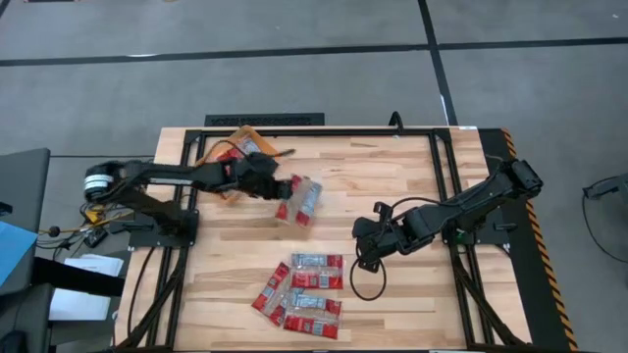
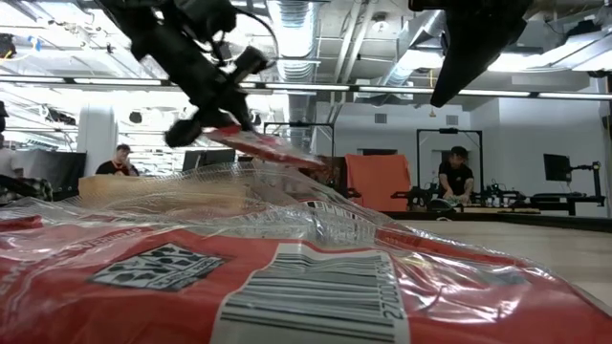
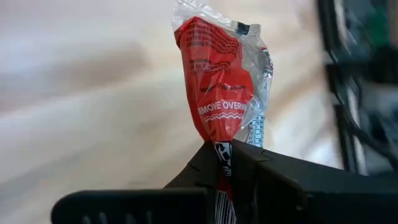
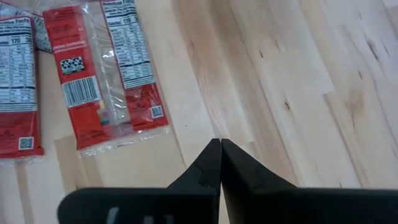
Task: Sort popcorn bags into baskets
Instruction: Put the red popcorn pack into the orange bin
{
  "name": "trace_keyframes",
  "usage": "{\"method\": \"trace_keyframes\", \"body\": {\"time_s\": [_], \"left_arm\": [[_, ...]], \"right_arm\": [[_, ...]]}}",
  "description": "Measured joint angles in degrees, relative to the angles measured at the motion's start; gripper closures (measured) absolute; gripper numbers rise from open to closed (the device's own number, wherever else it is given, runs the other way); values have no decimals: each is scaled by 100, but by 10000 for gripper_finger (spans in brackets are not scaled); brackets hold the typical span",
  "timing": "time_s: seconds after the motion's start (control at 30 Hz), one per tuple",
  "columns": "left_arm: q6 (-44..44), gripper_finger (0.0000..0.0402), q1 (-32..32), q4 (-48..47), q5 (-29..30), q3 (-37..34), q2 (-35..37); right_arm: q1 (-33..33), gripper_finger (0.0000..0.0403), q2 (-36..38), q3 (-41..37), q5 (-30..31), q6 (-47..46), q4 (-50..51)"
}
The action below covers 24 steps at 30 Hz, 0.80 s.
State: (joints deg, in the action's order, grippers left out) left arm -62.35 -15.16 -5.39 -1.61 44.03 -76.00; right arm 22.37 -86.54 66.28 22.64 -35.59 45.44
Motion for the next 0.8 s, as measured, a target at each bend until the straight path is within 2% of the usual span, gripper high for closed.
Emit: {"method": "trace_keyframes", "body": {"time_s": [0.13,0.27,0.43,0.67,0.8], "left_arm": [[-414,401,-235,-817,964,-4,726],[-974,400,-512,-1185,1879,-161,1371],[-1963,399,-905,-1663,2878,-354,1832],[-2455,397,-1521,-1586,2932,-731,1860],[-2644,397,-1767,-1137,2930,-954,1820]], "right_arm": [[-39,382,0,0,3,0,-3],[-39,379,0,0,10,3,-4],[-44,367,0,0,138,3,-3],[-48,371,0,0,154,13,-4],[-48,379,0,0,153,22,-2]]}}
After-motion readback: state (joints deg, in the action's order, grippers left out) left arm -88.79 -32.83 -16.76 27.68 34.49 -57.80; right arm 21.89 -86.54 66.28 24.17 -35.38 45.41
